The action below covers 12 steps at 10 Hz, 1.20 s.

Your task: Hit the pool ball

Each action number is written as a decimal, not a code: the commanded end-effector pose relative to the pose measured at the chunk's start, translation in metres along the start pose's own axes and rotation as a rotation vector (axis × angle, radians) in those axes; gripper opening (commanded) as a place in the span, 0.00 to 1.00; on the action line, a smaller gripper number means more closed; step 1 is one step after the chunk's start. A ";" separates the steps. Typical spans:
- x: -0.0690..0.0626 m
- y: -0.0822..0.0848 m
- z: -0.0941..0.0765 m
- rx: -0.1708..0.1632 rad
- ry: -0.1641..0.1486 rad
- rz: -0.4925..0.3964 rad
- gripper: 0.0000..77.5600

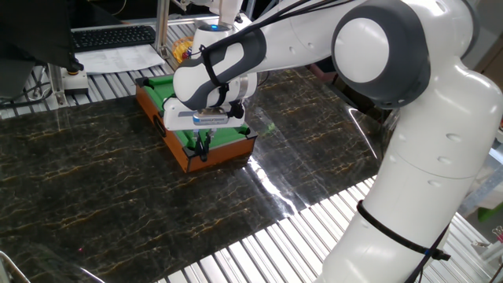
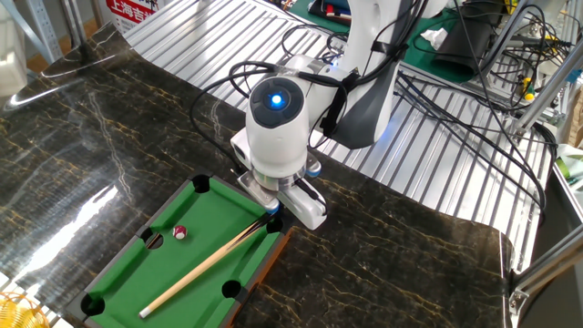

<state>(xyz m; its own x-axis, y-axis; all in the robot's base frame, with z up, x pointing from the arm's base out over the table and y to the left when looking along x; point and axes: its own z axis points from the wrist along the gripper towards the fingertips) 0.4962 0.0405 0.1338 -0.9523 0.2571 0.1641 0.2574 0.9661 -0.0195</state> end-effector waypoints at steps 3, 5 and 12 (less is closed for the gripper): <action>0.005 0.013 -0.054 0.009 0.026 0.037 0.01; 0.005 0.014 -0.062 0.005 0.029 0.040 0.01; 0.017 0.027 -0.066 -0.058 -0.005 0.185 0.01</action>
<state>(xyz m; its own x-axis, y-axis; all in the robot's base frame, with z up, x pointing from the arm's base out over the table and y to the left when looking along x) 0.4988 0.0675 0.2008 -0.8915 0.4216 0.1659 0.4270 0.9042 -0.0032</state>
